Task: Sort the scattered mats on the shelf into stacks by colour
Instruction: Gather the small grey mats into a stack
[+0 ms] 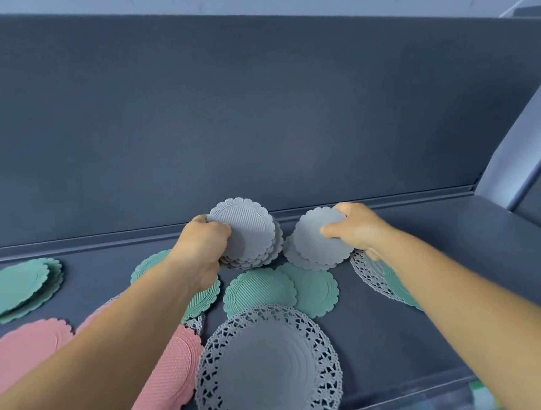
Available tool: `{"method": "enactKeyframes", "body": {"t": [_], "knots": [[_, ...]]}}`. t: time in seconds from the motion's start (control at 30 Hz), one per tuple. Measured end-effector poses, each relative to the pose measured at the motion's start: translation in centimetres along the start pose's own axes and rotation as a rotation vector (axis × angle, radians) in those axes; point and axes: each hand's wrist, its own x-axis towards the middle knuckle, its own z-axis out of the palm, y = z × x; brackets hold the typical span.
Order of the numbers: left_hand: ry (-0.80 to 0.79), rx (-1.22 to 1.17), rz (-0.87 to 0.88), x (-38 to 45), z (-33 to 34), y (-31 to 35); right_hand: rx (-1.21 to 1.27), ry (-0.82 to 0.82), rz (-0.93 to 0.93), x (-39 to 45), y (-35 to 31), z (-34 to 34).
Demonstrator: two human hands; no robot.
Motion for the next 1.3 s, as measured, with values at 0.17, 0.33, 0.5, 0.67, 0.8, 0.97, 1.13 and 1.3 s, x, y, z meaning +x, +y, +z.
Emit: {"method": "enactKeyframes", "body": {"t": [0.17,0.33,0.5,0.67,0.8,0.97,1.13,1.3], "knots": [[0.011,-0.018,0.001,-0.2,-0.7,0.2,-0.222,-0.045,-0.026,-0.4,-0.7,0.7],[0.030,-0.061,-0.001,-0.7,-0.8,0.0,-0.267,-0.046,-0.022,-0.6,-1.2,1.0],[-0.071,-0.194,-0.031,-2.1,0.0,0.3,0.066,-0.045,-0.046,-1.2,-1.5,0.8],[-0.133,-0.206,-0.020,-2.9,1.6,0.6,0.413,-0.116,0.051,-2.2,-2.5,1.6],[-0.157,-0.139,-0.025,-2.7,1.9,0.6,0.650,-0.181,0.116,-3.7,-3.3,2.0],[-0.189,-0.054,-0.003,-2.8,3.0,0.3,0.709,-0.237,0.114,-5.1,-3.6,3.1],[-0.260,-0.028,-0.001,-2.7,3.9,0.4,0.726,-0.193,0.120,-5.5,-3.1,2.9],[-0.270,-0.018,0.022,-2.3,5.9,0.8,0.530,-0.059,0.037,-5.5,-1.3,1.0]]}}
